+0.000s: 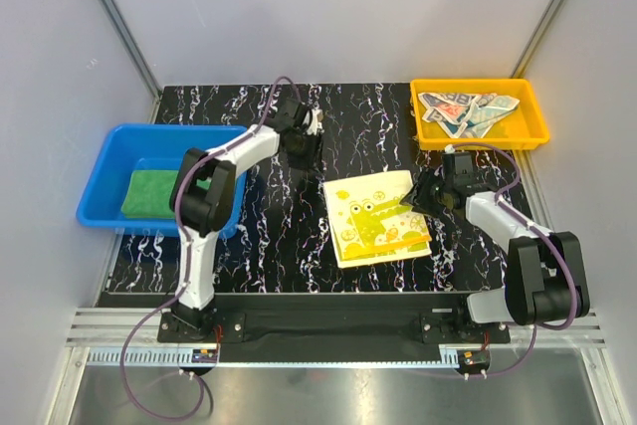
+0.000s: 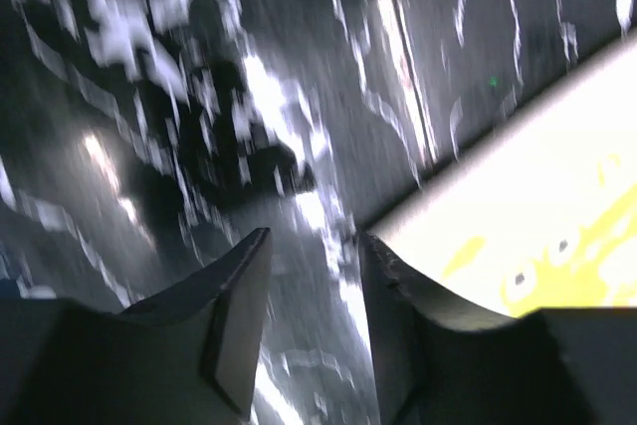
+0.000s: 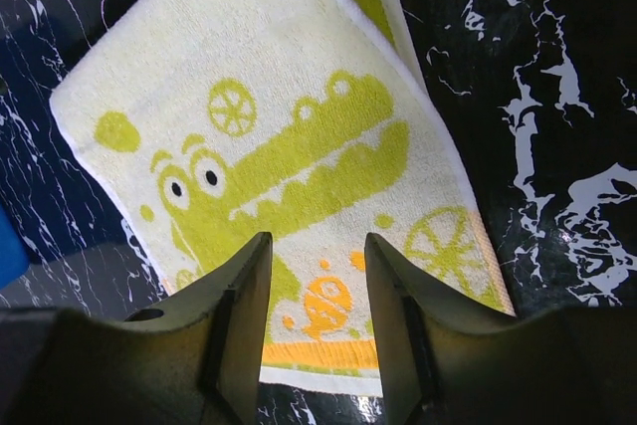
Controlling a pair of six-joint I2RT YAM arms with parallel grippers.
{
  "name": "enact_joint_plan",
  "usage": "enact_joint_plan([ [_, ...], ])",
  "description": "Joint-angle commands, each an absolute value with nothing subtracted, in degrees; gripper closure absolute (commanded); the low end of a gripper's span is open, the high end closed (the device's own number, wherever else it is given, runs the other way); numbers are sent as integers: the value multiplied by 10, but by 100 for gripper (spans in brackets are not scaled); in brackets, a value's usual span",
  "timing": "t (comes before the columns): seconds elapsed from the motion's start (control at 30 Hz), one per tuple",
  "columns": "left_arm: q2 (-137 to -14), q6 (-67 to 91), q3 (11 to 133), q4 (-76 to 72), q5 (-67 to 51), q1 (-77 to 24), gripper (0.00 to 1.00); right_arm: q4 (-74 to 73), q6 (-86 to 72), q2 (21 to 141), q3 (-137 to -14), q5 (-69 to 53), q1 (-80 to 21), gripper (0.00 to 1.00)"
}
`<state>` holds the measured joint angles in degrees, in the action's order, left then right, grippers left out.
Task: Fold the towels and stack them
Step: Fold the towel
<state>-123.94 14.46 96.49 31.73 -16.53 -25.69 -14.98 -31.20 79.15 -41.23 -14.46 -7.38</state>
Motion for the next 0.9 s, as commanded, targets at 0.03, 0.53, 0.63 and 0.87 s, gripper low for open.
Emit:
enact_joint_plan([
  [0.03,-1138,173,880,261,-193,-281,53,-161,-280,787,-435,-137,-75,50],
  [0.53,-1222,221,891,271,-139,-319,71,-170,-268,732,-425,-128,-76,50],
  [0.63,-1239,218,917,287,-107,-313,92,-168,-265,736,-422,-127,-76,49],
  [0.87,-1306,190,1047,357,-121,-267,96,-182,-257,776,-443,-128,-76,49],
])
